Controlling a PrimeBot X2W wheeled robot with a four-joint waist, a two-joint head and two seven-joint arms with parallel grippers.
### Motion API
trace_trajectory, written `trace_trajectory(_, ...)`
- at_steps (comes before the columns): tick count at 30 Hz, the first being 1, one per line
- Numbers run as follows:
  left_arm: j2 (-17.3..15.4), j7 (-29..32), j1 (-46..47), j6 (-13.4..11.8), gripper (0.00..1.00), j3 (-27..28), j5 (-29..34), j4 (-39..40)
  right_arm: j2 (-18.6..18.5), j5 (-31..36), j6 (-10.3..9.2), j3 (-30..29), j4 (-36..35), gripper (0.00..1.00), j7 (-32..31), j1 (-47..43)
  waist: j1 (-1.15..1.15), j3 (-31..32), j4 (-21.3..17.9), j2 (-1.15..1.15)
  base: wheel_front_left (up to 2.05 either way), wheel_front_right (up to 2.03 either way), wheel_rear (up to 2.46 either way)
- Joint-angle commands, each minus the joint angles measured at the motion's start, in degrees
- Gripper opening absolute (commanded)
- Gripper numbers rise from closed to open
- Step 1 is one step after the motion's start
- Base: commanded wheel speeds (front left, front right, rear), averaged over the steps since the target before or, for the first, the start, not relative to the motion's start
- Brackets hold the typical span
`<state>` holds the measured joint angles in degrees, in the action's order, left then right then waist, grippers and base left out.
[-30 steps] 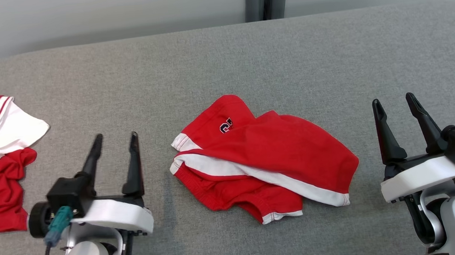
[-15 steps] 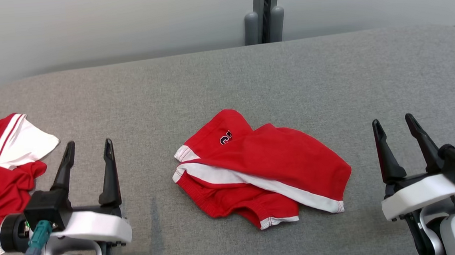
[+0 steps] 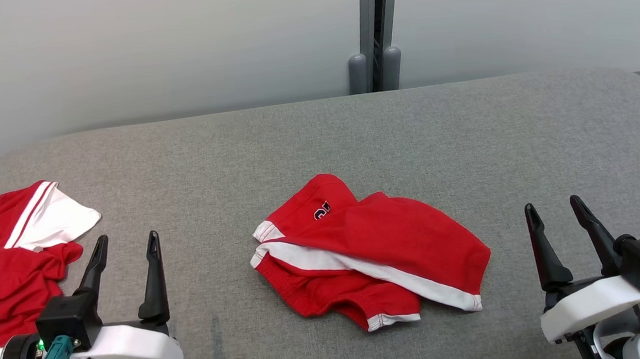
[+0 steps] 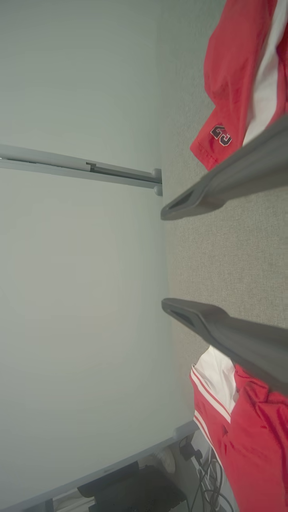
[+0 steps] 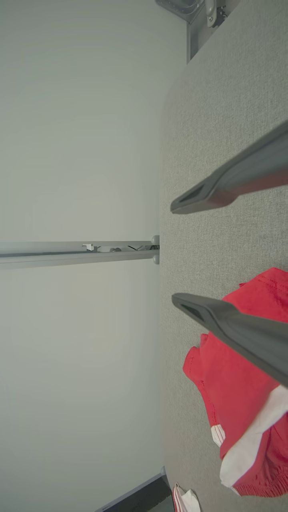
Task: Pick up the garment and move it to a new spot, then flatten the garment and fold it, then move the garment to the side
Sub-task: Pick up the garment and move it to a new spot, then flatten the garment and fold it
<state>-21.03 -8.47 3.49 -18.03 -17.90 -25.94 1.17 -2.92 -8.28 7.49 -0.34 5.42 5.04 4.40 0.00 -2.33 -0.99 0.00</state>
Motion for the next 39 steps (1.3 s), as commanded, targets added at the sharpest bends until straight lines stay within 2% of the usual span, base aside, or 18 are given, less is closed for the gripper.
trace_trajectory(1, -0.4, 0.2, -0.7, 0.1, 1.00, 0.1, -0.4, 0.0, -0.1, 0.5, 0.01, -0.1, -0.4, 1.00, -0.4, -0.8, 0.00, 0.5, 0.1, 0.00, 0.00, 0.00, 0.00)
trace_trajectory(27, -0.6, 3.5, -0.8, -0.3, 1.00, -1.2, -2.0, -0.3, -0.1, -0.6, 0.01, -0.1, -1.4, 1.00, -1.3, -0.8, 0.00, 0.9, 0.1, 0.00, 0.00, 0.00, 0.00)
trace_trajectory(32, 0.5, 7.1, 0.2, 1.8, 1.00, -3.2, -4.3, -1.9, -0.1, -0.7, 0.01, 0.2, -1.4, 1.00, -1.4, -0.4, 0.00, 0.2, -0.2, 0.00, 0.00, 0.00, 0.00)
trace_trajectory(39, 2.8, 13.9, 3.2, 7.9, 1.00, -6.9, -9.7, -7.7, -0.1, -0.8, 0.01, 1.5, -1.0, 1.00, -1.0, 0.2, 0.00, -1.9, -1.6, 0.00, 0.00, 0.00, 0.00)
